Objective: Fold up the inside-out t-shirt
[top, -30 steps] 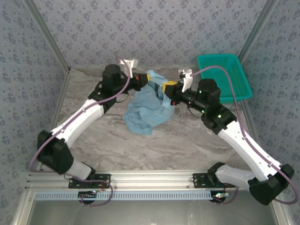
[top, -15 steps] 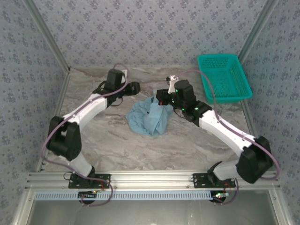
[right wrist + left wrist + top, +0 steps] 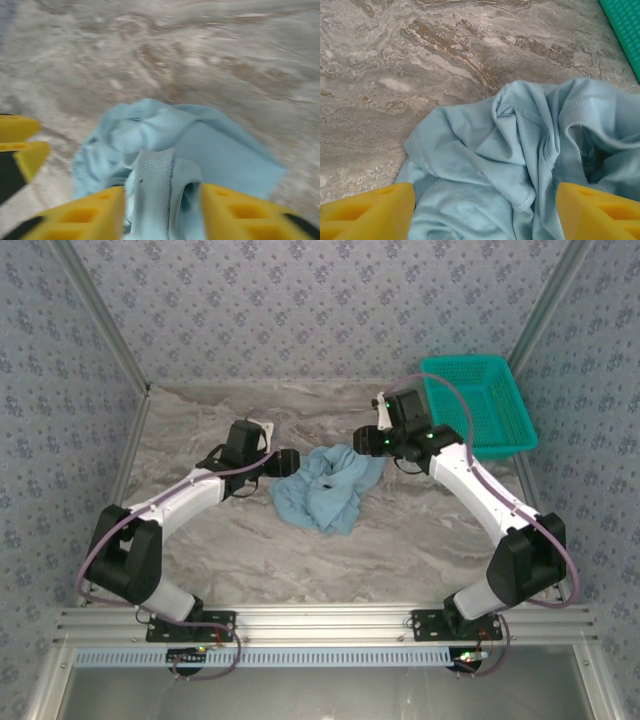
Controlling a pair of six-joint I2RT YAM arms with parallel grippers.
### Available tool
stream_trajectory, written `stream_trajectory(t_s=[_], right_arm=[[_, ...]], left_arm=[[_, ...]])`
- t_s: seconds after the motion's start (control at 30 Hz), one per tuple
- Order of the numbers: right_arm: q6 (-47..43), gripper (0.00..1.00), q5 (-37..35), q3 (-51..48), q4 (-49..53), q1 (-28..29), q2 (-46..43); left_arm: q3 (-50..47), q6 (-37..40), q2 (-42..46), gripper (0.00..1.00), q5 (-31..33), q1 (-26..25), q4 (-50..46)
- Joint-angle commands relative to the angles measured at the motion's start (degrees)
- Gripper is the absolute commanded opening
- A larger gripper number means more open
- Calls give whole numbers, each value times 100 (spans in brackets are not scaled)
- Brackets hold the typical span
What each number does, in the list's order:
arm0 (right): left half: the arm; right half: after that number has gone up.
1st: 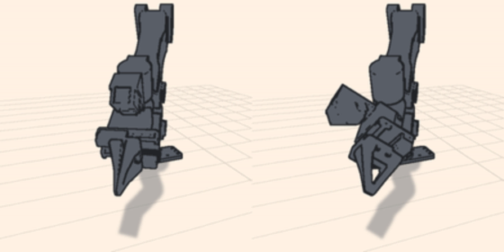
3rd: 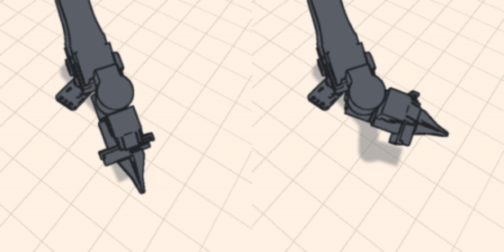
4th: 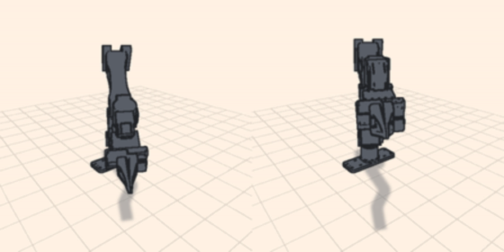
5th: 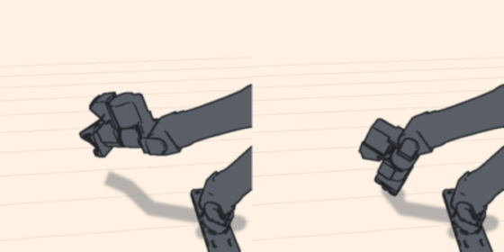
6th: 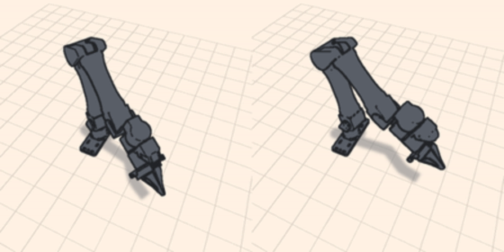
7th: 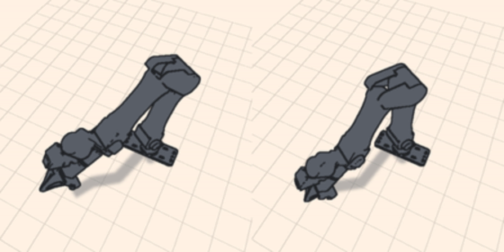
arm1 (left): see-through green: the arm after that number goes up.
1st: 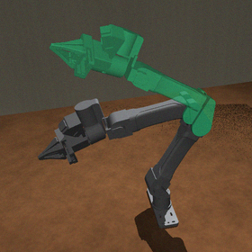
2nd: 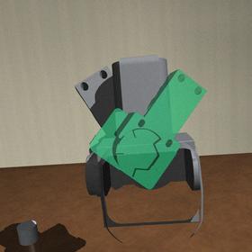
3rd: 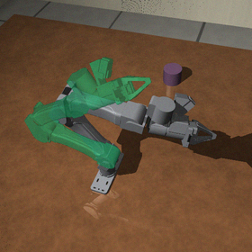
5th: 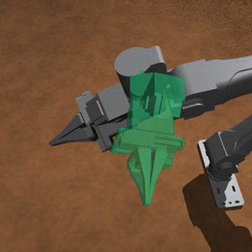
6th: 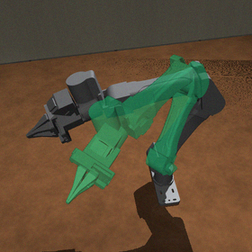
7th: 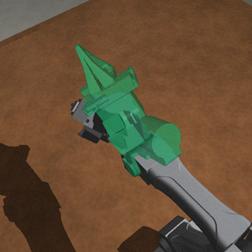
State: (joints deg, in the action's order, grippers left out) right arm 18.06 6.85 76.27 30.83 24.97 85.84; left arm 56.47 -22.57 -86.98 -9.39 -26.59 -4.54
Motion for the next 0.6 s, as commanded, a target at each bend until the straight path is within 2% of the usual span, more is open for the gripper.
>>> stream_trajectory(t_s=[0.0, 0.07, 0.13, 0.3, 0.4, 0.57], right_arm=[[-603, 61, -702, -109, 1130, 24, -167], [-465, 64, -390, -709, 844, -32, -642], [-358, 64, -64, -1442, 442, -67, -1157], [18, 48, 611, -3050, -1084, 309, -1780], [204, 46, 703, -3695, -2152, 558, -1528], [165, 46, 763, -3806, -3255, 789, -622]], left_arm=[[259, -70, -27, 74, 24, 5, -99], [227, -124, -12, 74, 45, 5, -162], [170, -177, -2, 74, 90, 11, -213], [155, -195, -52, 74, 200, 13, -349], [215, -228, -66, 74, 196, 14, -407], [233, -235, -20, 74, 192, 13, -447]])
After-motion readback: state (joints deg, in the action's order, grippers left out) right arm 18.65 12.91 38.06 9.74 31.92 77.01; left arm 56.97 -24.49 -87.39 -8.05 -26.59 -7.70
